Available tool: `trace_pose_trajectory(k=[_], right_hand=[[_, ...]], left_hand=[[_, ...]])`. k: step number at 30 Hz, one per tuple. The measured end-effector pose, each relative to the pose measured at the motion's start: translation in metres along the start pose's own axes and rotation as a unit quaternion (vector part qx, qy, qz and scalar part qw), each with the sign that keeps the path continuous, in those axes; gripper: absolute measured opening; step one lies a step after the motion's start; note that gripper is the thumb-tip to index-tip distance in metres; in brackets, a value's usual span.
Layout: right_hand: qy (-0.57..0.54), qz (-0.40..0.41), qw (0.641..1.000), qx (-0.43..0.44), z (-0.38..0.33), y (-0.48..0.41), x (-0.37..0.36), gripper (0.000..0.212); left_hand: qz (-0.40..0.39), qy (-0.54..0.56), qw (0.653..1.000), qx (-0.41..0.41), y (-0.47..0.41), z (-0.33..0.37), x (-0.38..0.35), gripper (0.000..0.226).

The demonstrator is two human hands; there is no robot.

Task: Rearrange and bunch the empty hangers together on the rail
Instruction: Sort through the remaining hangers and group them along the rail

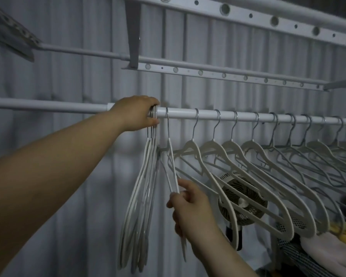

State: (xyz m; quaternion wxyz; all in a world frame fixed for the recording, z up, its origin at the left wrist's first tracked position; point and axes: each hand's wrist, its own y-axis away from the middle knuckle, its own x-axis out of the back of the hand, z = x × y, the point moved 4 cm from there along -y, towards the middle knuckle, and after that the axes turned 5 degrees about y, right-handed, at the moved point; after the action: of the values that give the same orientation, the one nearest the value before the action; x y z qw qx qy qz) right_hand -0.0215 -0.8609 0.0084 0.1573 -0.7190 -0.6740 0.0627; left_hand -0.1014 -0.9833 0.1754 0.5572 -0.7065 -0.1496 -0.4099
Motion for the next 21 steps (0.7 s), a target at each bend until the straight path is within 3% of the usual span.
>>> trace_pose_trajectory(k=[10,14,15,16,17,18,21], right_hand=[[-0.019,0.022,1.000,-0.004,-0.001,0.005,0.014,0.027],[0.072,-0.003,0.997,0.025,-0.002,0.004,0.021,0.032],[0.162,0.020,0.984,0.071,-0.001,0.002,0.024,0.038],[0.299,0.075,0.940,0.143,-0.006,0.003,0.026,0.043],[0.408,0.148,0.871,0.231,-0.015,0.009,0.025,0.043],[0.435,0.207,0.820,0.309,-0.026,0.017,0.021,0.043],[0.328,0.174,0.823,0.429,-0.039,0.030,-0.006,0.033]], left_hand=[[-0.005,-0.038,0.999,0.030,0.015,-0.015,0.016,0.044],[-0.002,-0.045,0.998,0.037,0.021,-0.018,0.020,0.047],[-0.003,-0.049,0.998,0.040,0.022,-0.019,0.021,0.048],[-0.005,-0.052,0.998,0.043,0.023,-0.020,0.022,0.049],[-0.006,-0.050,0.998,0.046,0.023,-0.020,0.022,0.050],[-0.008,-0.047,0.998,0.050,0.024,-0.021,0.022,0.050],[-0.012,-0.039,0.998,0.053,0.024,-0.021,0.022,0.049]])
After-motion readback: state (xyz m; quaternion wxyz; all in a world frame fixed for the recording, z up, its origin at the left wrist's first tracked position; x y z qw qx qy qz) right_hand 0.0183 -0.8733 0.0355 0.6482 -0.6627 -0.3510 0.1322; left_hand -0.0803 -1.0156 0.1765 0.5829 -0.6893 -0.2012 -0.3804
